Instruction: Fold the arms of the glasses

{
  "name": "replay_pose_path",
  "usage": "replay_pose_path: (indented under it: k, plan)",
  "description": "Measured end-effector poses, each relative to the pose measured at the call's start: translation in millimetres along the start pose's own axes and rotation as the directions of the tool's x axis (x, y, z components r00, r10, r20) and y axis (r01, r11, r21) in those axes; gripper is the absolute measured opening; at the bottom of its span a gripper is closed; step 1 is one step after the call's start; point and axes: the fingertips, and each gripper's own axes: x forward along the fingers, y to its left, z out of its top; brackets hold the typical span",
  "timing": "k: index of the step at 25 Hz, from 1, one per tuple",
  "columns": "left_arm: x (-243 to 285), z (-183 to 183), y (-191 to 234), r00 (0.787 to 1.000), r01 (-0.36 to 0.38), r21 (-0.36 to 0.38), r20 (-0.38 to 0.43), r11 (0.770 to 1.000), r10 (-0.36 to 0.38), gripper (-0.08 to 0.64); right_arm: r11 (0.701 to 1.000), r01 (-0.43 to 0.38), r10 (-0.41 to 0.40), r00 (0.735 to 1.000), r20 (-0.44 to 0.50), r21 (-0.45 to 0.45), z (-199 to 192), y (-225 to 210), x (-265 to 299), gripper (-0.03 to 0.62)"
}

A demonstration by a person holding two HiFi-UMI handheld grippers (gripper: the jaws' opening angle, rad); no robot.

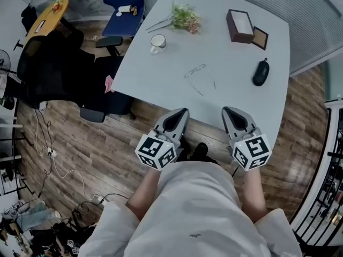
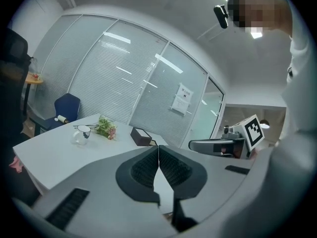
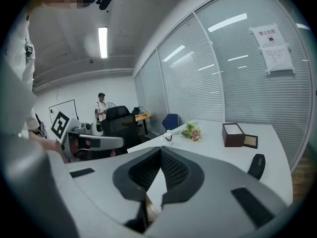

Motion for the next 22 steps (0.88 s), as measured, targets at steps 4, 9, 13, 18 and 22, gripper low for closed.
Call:
replay_pose_path:
  k: [4,9,13,18,22]
  plan:
    - [9.7,10.2,21.3,0.999,0.031,0.010,-0.011,0.999,-0.031,0.020,0.999,0.037,-0.037,0.999,-0.015,-0.033,9.6,-8.4,23.6,0.006]
    - [14.2,14.8,43.0,0.997,0.073,-0.001,-0.039,0.997,-0.073,0.020,0.994,0.085,-0.089,0.995,-0.045,-0.074,14.0,-20.6,48.2,0.006]
    - [16.5,18.1,57.9,0.994,0.098,-0.002,-0.056,0.995,-0.098,0.020,0.988,0.098,-0.106,0.992,-0.069,-0.118,15.8,-25.3,65.4,0.008]
    - [20.9,12.8,74.1,0.990,0.107,-0.001,-0.095,0.994,-0.106,0.018,0.981,0.114,-0.131,0.986,-0.101,-0.158,12.2,-30.6,86.5,0.008]
    - [34.7,9.5,80.8,0.987,0.109,-0.015,-0.117,0.994,-0.110,0.020,0.977,0.101,-0.127,0.983,-0.132,-0.188,9.8,-40.0,102.3,0.008]
